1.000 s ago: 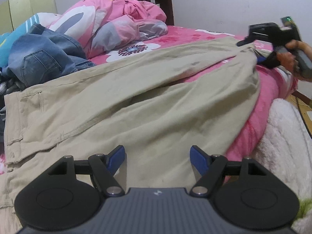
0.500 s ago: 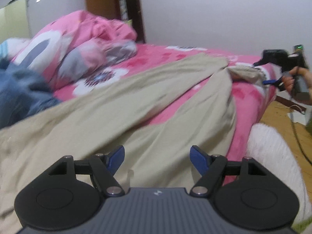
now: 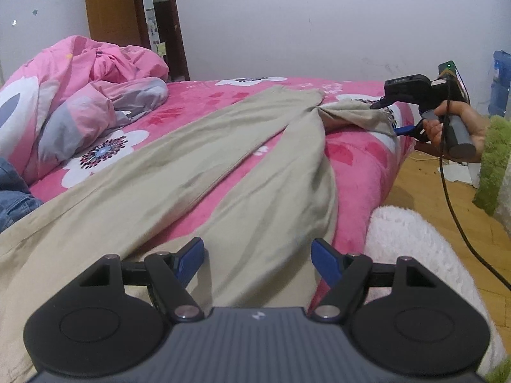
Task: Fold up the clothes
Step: 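Grasp the khaki trouser leg hem with the right gripper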
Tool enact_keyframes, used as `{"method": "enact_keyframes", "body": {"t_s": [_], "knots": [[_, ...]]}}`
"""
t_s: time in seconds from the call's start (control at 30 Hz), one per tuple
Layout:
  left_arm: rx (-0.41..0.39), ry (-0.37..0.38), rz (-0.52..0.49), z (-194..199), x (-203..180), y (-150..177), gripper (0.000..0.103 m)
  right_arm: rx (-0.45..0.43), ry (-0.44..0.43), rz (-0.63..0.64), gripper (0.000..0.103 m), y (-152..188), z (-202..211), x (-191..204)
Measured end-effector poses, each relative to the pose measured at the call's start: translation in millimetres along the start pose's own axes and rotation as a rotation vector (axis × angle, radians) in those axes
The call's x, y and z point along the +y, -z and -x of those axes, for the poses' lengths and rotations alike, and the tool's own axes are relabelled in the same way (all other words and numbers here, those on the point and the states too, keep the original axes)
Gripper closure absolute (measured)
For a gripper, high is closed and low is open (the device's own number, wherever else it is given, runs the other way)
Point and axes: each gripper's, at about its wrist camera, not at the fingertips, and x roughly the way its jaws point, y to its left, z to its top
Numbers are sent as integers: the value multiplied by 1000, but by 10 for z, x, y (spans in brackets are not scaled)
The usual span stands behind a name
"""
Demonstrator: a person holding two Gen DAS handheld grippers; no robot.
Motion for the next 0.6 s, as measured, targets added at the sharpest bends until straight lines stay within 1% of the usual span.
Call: {"method": "enact_keyframes", "body": {"t_s": [0.07, 0.1, 0.2, 0.3, 0.33, 0.4, 0.47, 0.53, 0.6], "knots": [[3, -10, 12, 41, 2, 63, 28, 11, -19, -10, 39, 43, 38, -19], [8, -13, 24, 62, 11, 94, 28, 20, -36, -31, 47, 64, 67, -48], [19, -23, 59, 112, 57, 173, 28, 53, -115, -111, 58, 119, 161, -111], [22, -37, 90, 144, 119, 226, 28, 96, -224, -222, 59, 186, 215, -181], [21, -43, 101, 154, 141, 238, 28, 111, -248, -262, 59, 215, 221, -203], [22, -54, 122, 174, 183, 255, 28, 128, -260, -334, 57, 291, 236, -274], [22, -63, 136, 195, 219, 270, 28, 138, -294, -428, 55, 409, 257, -389], [22, -66, 145, 214, 252, 290, 28, 146, -335, -510, 51, 530, 275, -489], [26, -68, 145, 226, 265, 315, 28, 156, -352, -526, 50, 606, 275, -490]]}}
